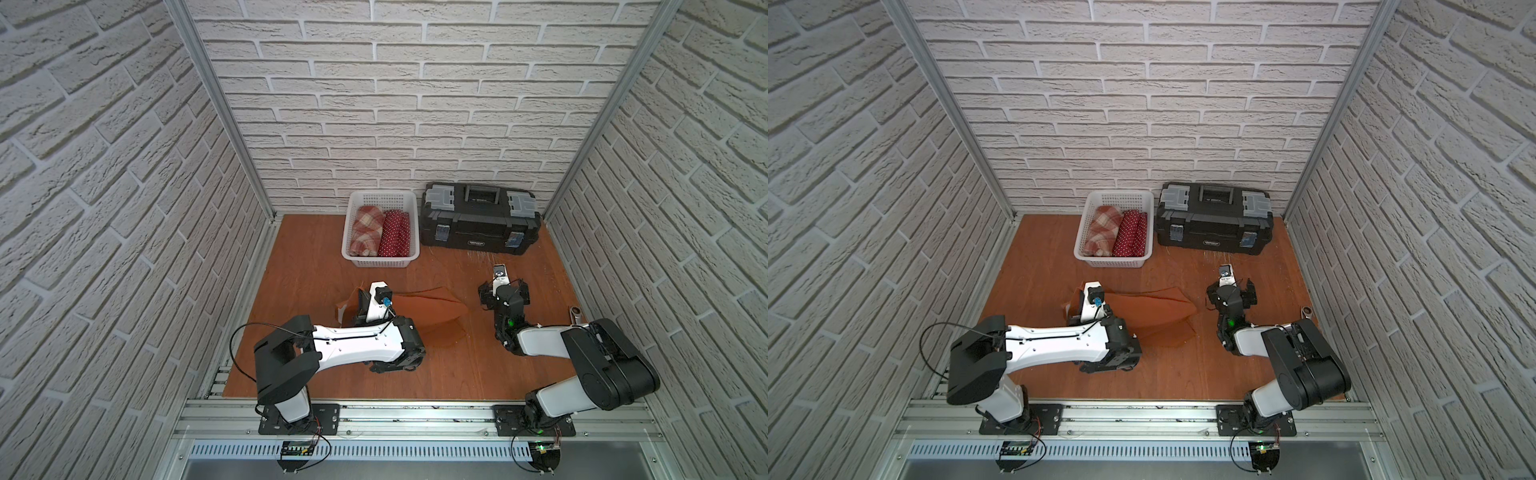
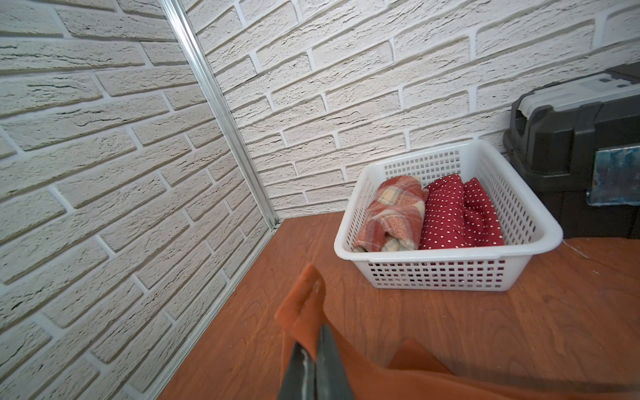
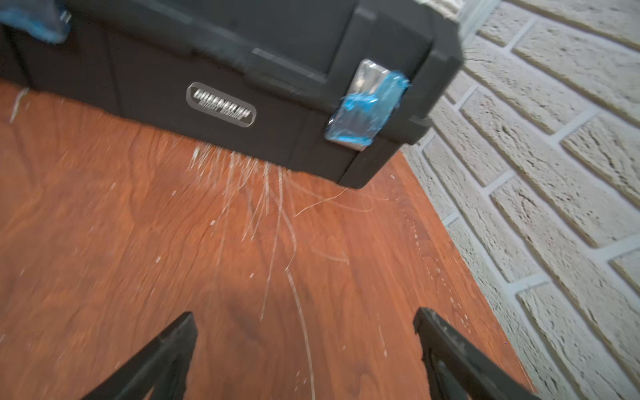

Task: Roll up the skirts
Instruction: Flatten out the skirt at the center of the board.

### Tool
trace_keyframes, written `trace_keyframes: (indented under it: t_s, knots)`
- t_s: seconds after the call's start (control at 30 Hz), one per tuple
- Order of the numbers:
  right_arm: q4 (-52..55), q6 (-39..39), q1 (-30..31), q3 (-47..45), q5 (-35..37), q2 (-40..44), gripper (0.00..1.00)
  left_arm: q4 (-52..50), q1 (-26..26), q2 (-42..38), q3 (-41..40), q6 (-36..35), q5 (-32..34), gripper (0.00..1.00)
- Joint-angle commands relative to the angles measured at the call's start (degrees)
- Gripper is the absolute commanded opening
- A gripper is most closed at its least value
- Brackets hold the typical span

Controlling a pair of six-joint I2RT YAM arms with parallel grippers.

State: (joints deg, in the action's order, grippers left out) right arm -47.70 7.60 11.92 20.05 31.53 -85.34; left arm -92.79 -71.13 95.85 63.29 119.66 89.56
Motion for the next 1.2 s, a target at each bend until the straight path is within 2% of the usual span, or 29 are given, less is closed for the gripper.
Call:
trace_keyframes:
  t_s: [0.0,0.1,0.13,0.17,0.23,0.27,0.33,0.37,0.43,0.53,0.6,0.7,0.9,0.97,1.0,1.03,1.07,1.1,1.17]
  knots:
    - [1.1,-3.4,-2.6,2.9,-6.3,1.1,0.99,-10.7,-0.4,-0.6,0.7,12.2,8.1,0.00]
    - [4.6,-5.5,-7.7,4.5,-19.2,0.8,0.99,-10.6,-0.7,-2.4,-0.5,13.1,8.1,0.00]
    - [0.0,-5.2,-9.0,1.9,-23.9,0.7,0.99,-10.6,-0.8,-2.7,-0.9,13.5,8.1,0.00]
    - [-6.3,-4.5,-9.0,-1.7,-24.6,-0.5,0.99,-10.6,-1.1,-2.8,-1.1,13.7,8.1,0.00]
    - [-20.3,-4.9,-9.0,-5.2,-23.2,-4.8,0.99,-10.6,-1.7,-2.7,-1.3,13.7,8.1,0.00]
    - [-17.4,-5.0,-8.8,-4.0,-22.0,-4.5,0.99,-10.6,-2.0,-2.6,-1.2,13.7,8.1,0.00]
    - [2.4,-7.4,-9.2,3.1,-20.1,-0.7,0.99,-10.6,-2.0,-2.6,-1.7,15.0,8.1,0.00]
    - [-2.4,-7.8,-10.9,1.7,-23.0,-1.8,0.99,-10.7,-2.0,-2.5,-1.9,15.6,8.1,0.00]
    - [-7.8,-8.0,-11.0,0.2,-21.9,-3.4,0.99,-10.7,-1.9,-1.9,-1.9,16.2,8.1,0.00]
    - [0.3,-8.3,-11.0,2.2,-21.9,-0.9,0.99,-10.7,-2.1,-1.4,-2.0,17.0,8.1,0.00]
    - [-4.2,-8.1,-10.9,1.2,-22.0,-2.3,0.99,-10.7,-2.2,-1.2,-2.0,16.9,8.1,0.00]
    - [0.1,-8.1,-11.0,2.2,-22.0,-0.9,0.99,-10.6,-2.5,-1.2,-2.1,17.3,8.1,0.00]
    - [-1.5,-8.1,-11.0,1.9,-22.1,-1.4,0.99,-10.6,-3.5,2.8,2.1,15.7,8.1,0.00]
    - [-0.7,-8.1,-11.0,2.1,-22.1,-1.2,0.99,-6.2,-3.3,-1.1,-0.9,16.6,8.0,0.00]
    - [-1.2,-8.0,-11.0,2.0,-22.1,-1.4,0.99,-7.1,-3.2,-2.2,-1.2,17.3,8.1,0.00]
    - [-0.7,-8.0,-10.9,2.1,-22.0,-1.2,0.99,-5.5,-3.0,-2.5,-0.1,13.6,7.9,0.00]
    - [-0.6,-8.1,-11.0,2.1,-22.0,-1.1,0.99,-0.4,-2.9,-2.8,0.9,5.9,7.5,0.00]
    - [-1.0,-8.1,-11.0,2.0,-22.0,-1.3,0.99,8.1,-3.2,-3.7,1.9,-5.9,6.5,0.00]
    - [-0.7,-8.1,-11.0,2.1,-22.0,-1.2,0.99,31.8,-1.8,-5.8,3.0,-36.8,1.2,0.00]
